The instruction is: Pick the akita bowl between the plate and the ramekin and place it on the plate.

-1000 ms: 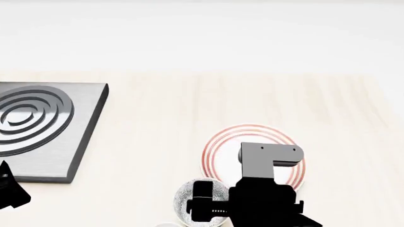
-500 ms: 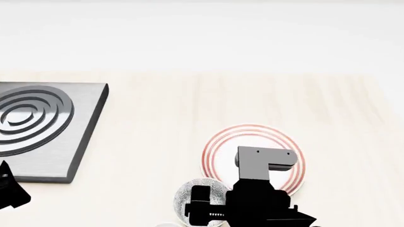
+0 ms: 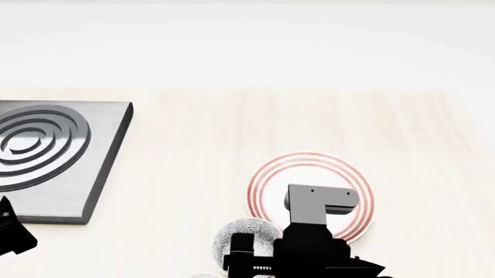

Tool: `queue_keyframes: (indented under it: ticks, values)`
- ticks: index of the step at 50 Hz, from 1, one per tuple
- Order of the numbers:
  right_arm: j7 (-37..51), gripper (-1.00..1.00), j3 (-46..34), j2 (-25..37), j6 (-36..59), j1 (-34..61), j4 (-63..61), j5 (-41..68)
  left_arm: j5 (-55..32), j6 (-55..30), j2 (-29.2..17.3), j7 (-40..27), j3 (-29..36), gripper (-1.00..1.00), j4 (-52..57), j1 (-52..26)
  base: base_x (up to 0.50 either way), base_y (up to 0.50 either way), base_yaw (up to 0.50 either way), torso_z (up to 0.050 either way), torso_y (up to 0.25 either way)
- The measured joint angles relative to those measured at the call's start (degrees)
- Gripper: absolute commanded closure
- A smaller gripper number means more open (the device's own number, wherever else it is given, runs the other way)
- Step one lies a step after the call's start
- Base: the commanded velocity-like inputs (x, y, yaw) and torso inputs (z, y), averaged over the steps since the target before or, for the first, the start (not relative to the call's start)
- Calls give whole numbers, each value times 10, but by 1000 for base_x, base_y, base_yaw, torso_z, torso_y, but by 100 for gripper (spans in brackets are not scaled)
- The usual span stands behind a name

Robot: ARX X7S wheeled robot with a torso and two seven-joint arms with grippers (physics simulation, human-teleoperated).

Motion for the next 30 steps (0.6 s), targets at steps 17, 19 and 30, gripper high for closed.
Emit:
queue_keyframes:
  ticks: [17, 19, 30]
  values:
    - [2, 100, -4, 3, -16, 0, 22, 9, -2, 3, -1, -1, 2, -100, -1, 1, 0, 0, 0, 0, 0]
    - [5, 100, -4, 3, -18, 0, 21, 10, -2, 4, -1, -1, 2, -100, -2, 1, 0, 0, 0, 0, 0]
    - [21, 100, -13, 5, -32, -5, 6, 11, -2, 8, -2, -1, 4, -100, -6, 0, 0, 0, 0, 0, 0]
